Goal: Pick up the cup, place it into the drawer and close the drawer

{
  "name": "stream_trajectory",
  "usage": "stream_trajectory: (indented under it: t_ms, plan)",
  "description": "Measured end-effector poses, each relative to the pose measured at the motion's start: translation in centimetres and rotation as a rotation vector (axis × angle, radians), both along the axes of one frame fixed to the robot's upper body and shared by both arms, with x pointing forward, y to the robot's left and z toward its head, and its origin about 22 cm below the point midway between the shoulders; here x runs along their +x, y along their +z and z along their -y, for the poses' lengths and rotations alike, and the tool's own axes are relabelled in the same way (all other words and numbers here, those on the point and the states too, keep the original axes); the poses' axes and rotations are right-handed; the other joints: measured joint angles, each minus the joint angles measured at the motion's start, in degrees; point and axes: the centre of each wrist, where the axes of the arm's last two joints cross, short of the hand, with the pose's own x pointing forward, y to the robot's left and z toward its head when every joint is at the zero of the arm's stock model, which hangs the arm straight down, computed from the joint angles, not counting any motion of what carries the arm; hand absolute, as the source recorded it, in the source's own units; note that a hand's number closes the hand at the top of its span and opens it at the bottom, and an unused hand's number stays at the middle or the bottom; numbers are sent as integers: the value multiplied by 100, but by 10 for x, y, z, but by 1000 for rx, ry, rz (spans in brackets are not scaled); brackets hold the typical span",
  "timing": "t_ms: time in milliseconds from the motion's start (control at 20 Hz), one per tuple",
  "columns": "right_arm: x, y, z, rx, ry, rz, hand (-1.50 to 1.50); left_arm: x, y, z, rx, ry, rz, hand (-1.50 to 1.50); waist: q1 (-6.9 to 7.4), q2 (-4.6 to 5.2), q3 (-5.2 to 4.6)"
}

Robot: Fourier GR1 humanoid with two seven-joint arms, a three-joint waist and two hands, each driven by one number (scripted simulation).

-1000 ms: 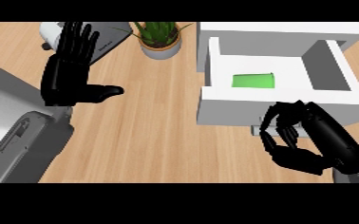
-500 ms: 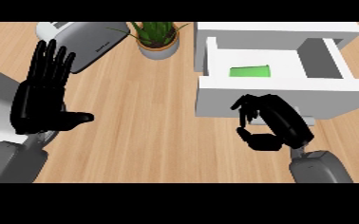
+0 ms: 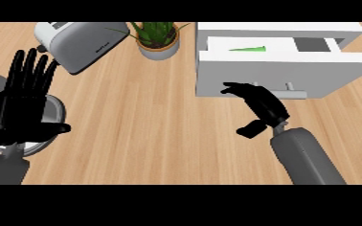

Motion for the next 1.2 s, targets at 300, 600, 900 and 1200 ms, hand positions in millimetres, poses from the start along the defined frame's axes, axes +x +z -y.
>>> stream_trajectory:
  t_ms: [300,600,900,1200]
  plan:
    - [38,-7,4,22,-2,-8,-150,-9,-12,-9,-3,-9,2,-150,27,-19,-12]
    - [69,1,20,71,25,-24,-150,-11,-12,-17,-14,-28,13,-150,95,-49,-33]
    - [90,22,36,77,58,-37,-150,-8,-17,-16,-19,-48,17,-150,194,-58,-57]
    - [96,28,47,104,71,-67,-150,-8,-16,-9,-5,-63,21,-150,294,-52,-59]
